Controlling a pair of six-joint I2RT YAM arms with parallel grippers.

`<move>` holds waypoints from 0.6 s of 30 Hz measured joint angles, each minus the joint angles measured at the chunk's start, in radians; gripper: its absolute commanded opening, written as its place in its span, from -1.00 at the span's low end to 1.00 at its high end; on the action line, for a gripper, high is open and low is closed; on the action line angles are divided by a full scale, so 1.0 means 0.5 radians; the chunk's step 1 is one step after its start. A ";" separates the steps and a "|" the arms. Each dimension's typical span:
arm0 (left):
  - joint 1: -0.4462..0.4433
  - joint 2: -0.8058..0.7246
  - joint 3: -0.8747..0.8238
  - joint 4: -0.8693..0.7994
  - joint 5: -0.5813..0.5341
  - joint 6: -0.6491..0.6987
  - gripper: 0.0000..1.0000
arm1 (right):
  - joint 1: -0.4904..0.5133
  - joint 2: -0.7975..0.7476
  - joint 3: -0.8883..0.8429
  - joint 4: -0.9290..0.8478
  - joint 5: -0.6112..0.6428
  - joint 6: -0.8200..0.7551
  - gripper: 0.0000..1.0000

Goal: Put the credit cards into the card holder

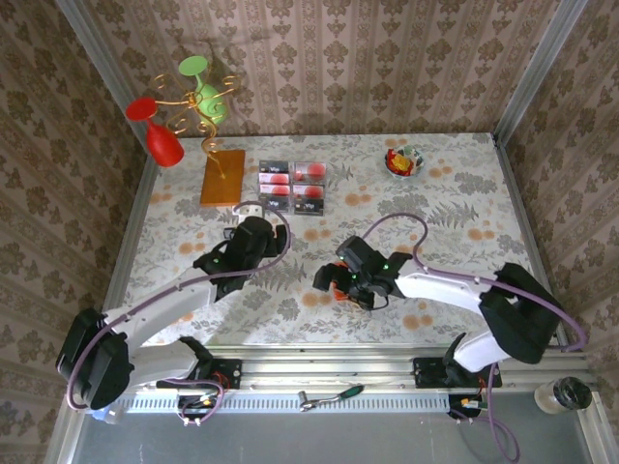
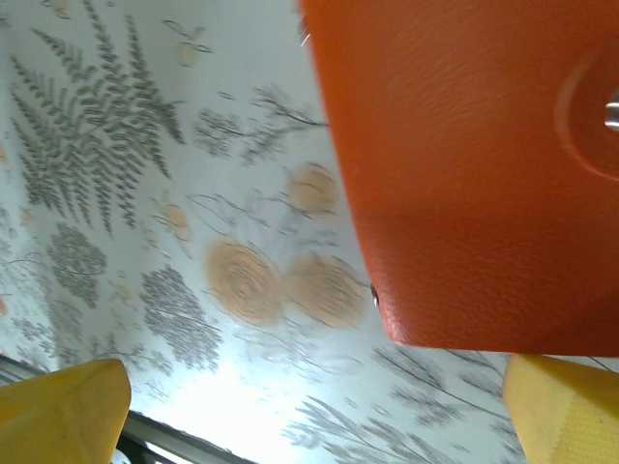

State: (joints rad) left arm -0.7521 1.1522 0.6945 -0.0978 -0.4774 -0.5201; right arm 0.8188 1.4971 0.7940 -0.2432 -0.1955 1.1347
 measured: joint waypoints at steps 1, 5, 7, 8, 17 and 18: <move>0.002 -0.018 -0.013 0.001 -0.005 -0.002 1.00 | 0.000 0.047 0.029 0.032 -0.020 -0.014 1.00; 0.032 -0.075 -0.063 -0.007 -0.005 -0.021 1.00 | 0.001 0.148 0.095 0.124 -0.124 -0.083 0.99; 0.052 -0.102 -0.079 -0.016 -0.003 -0.028 1.00 | 0.000 0.125 0.092 0.121 -0.150 -0.130 0.98; 0.056 -0.111 -0.080 -0.023 -0.004 -0.034 1.00 | -0.002 0.102 0.085 0.121 -0.150 -0.154 0.98; 0.066 -0.134 -0.080 -0.076 0.053 -0.054 1.00 | -0.199 -0.304 -0.212 0.098 -0.151 -0.230 1.00; 0.066 -0.134 -0.080 -0.079 0.060 -0.054 1.00 | -0.224 -0.327 -0.247 0.098 -0.150 -0.228 1.00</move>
State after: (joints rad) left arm -0.7193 1.0851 0.6544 -0.1371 -0.4477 -0.5472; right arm 0.7071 1.3338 0.6704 -0.1944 -0.2707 1.0206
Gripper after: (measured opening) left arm 0.999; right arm 0.997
